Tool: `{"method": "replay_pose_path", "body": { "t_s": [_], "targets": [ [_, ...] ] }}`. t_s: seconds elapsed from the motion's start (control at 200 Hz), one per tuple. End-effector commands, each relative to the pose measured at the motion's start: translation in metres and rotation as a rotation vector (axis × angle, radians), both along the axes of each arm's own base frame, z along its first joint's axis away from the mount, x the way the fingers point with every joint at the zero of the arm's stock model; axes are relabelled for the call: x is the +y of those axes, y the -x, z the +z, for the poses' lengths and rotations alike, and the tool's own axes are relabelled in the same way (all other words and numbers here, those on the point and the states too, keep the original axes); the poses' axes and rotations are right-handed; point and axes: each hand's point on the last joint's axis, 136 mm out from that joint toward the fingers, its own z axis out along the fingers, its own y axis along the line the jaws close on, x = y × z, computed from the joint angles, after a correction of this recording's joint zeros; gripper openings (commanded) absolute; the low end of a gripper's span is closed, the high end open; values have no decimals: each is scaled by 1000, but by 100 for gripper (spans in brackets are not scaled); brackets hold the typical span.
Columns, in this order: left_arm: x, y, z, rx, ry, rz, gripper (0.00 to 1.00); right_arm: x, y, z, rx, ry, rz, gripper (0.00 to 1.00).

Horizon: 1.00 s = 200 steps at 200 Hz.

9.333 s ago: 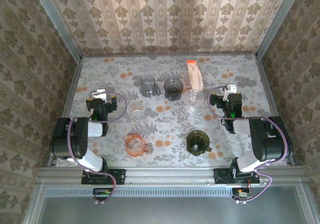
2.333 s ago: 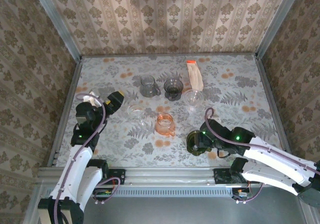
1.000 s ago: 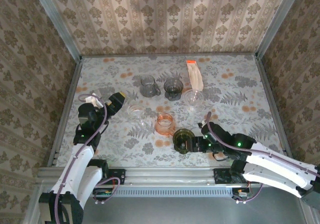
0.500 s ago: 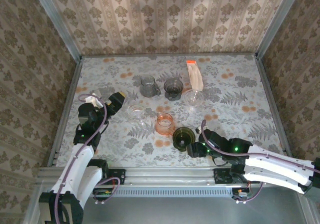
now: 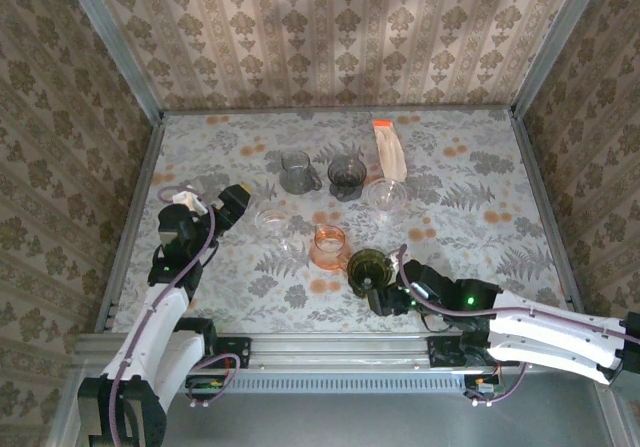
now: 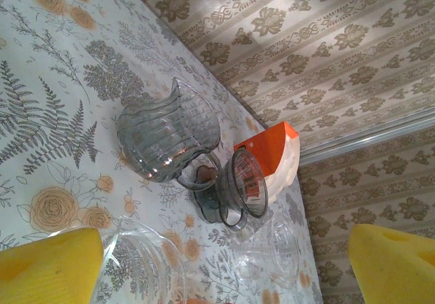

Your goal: Place the coffee filter in the dripper

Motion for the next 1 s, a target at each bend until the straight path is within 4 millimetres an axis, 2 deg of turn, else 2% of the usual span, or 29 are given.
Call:
{"method": "replay_pose_path", "body": {
  "t_s": [0.0, 0.185, 0.34, 0.415, 0.615, 0.77, 0.995],
  "targets": [
    [-2, 0, -2, 0, 7, -4, 94, -16, 0, -2, -15, 60, -50, 74],
    [-2, 0, -3, 3, 8, -5, 94, -12, 4, 11, -73, 46, -45, 75],
    [-2, 1, -4, 4, 8, -8, 94, -14, 8, -8, -35, 140, -24, 70],
    [-2, 1, -4, 6, 9, -9, 94, -5, 4, -8, -45, 126, -26, 67],
    [-3, 1, -6, 11, 9, -10, 94, 1, -6, -5, -81, 144, -46, 60],
    [-3, 2, -6, 11, 10, -11, 94, 3, -11, -4, -98, 139, -58, 51],
    [-5, 3, -7, 15, 9, -20, 91, 4, -11, -5, -97, 147, -56, 26]
  ]
}}
